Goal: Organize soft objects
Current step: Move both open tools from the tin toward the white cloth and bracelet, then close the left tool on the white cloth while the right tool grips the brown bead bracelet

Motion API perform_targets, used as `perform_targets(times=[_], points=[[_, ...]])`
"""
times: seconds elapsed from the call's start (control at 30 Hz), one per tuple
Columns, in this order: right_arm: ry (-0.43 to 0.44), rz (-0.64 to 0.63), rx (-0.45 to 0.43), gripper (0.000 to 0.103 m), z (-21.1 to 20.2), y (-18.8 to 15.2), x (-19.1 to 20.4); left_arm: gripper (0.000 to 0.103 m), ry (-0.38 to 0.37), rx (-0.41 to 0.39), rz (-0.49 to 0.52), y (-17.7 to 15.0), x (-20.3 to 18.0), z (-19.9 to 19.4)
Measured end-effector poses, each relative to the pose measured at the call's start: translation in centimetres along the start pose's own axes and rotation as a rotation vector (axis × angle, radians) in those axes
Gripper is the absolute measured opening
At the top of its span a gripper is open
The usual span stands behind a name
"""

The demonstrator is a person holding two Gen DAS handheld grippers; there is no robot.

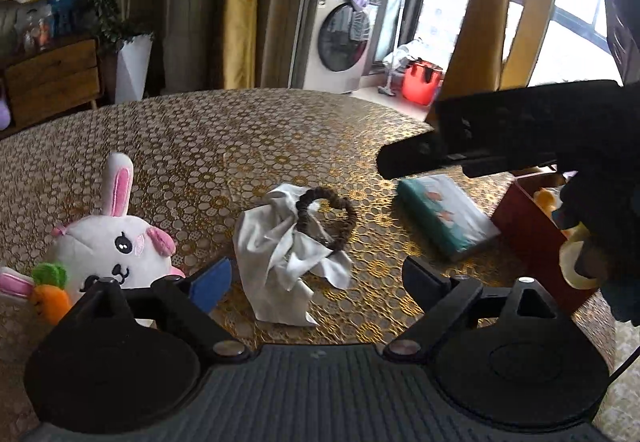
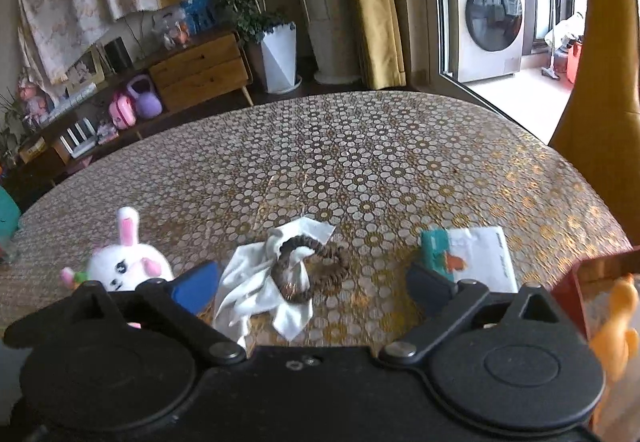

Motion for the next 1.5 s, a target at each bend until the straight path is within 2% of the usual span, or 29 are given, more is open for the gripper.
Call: perform_targets(times=[0.33, 0.57, 0.73, 0.83, 0.9, 0.93, 1.0, 1.03, 1.17, 1.37, 1.5], points=[[0.023, -0.024, 0.081, 0.099, 6.4, 1.4, 1.8, 0.093, 0.04, -0.013, 0.004, -0.3, 1.1, 2.8], [0.037, -0.023, 0.13, 0.094, 9.8, 1.4, 2.5, 0.093, 0.086, -0.032, 0.035, -0.4, 1.0, 4.0], [0.044, -0.018, 0.151, 0.079, 11.4, 1.4, 2.5, 0.093, 0.128, -0.054, 0.075, -0.5, 0.3, 4.4], [0.054, -0.024, 0.157, 0.066, 11.8, 1.1, 2.3, 0.093, 0.116, -0.054, 0.077, -0.5, 0.3, 4.8], [0.057, -0.045, 0.153, 0.05, 11.8, 1.0, 2.3, 0.093, 0.111, -0.06, 0.078, -0.5, 0.3, 4.9], [0.055, -0.049, 0.149, 0.047, 11.7, 0.9, 2.1, 0.093, 0.113, -0.061, 0.071, -0.6, 0.2, 4.9], [0.06, -0.044, 0.145, 0.033, 11.6, 0.9, 1.8, 0.093, 0.12, -0.06, 0.054, -0.5, 0.4, 5.1], [0.062, -0.042, 0.144, 0.03, 11.6, 0.8, 1.7, 0.093, 0.119, -0.059, 0.044, -0.5, 0.6, 5.3], [0.061, -0.046, 0.122, 0.0, 11.3, 0.7, 1.4, 0.093, 0.112, -0.052, 0.008, -0.3, 1.4, 5.6], [0.035, -0.053, 0.073, 0.0, 10.2, 0.3, 0.0, 0.093, 0.1, -0.038, -0.024, -0.2, 2.0, 6.3], [0.041, -0.031, 0.092, 0.014, 10.5, 0.8, -0.9, 0.092, 0.101, -0.035, -0.044, -0.1, 2.2, 6.6]])
Point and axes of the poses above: each gripper's, at about its wrist camera, not at the fingertips, and z roughly the way its jaws point, x to its left, y to its top, the point moved 3 cm from there along z, roughly the way its jaws point, and after that the axes turned 12 degrees about -y, right-handed, at the moved point
